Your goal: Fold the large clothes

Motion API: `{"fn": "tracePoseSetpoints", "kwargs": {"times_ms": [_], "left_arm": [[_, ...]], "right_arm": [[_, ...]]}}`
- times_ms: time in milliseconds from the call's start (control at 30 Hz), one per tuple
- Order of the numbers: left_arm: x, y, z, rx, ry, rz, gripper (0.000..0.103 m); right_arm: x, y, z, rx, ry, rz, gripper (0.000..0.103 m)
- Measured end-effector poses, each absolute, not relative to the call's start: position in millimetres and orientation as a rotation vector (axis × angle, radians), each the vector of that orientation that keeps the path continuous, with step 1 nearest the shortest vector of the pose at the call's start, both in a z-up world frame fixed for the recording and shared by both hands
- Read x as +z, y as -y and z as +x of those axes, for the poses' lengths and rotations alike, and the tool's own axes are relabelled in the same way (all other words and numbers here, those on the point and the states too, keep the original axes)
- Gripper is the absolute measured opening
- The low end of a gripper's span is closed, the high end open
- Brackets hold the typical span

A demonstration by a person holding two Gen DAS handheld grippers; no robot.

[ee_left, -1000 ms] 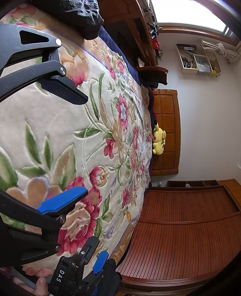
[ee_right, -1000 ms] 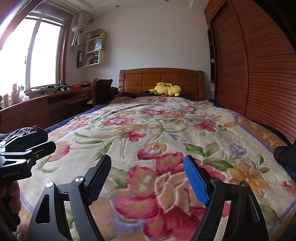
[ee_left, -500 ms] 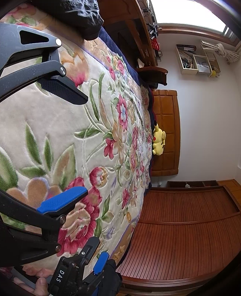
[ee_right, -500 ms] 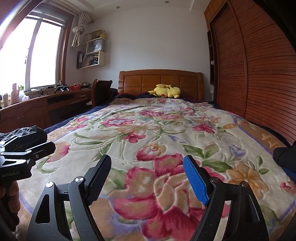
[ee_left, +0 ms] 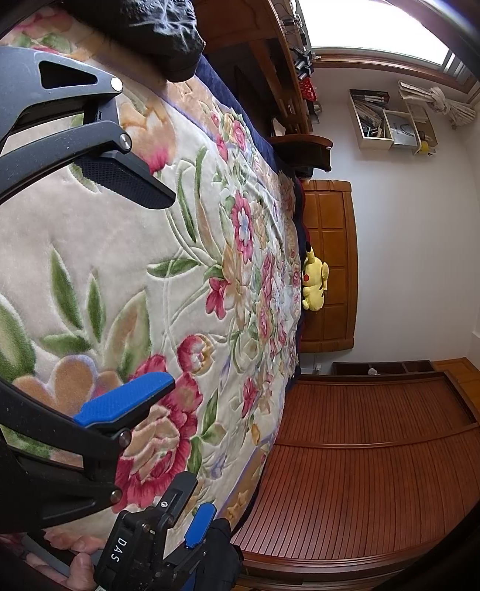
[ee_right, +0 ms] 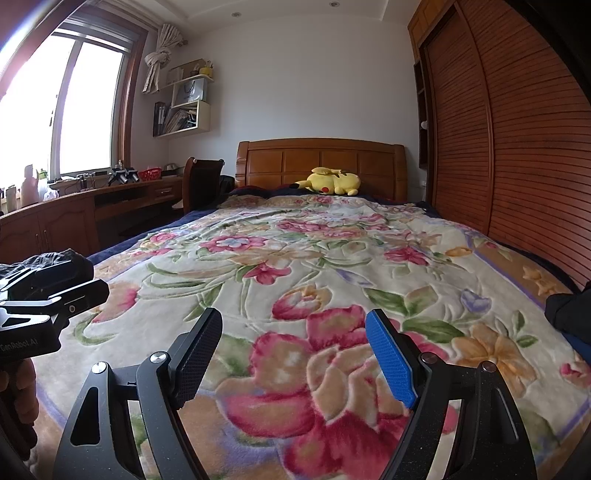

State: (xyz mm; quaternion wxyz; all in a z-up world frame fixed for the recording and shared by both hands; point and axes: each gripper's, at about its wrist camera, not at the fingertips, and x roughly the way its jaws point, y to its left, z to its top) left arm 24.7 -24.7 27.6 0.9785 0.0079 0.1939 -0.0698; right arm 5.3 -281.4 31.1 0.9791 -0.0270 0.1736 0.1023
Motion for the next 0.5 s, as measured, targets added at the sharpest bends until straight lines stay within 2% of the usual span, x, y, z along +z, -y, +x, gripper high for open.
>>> {"fn": "tracePoseSetpoints", "kwargs": {"times_ms": [500], "left_arm": [[27.3, 24.8, 24.3, -0.141, -0.389, 0.017, 0.091]], "right_arm": [[30.4, 283.5, 6.3, 0.207, -0.347, -0.053, 0.082]]}}
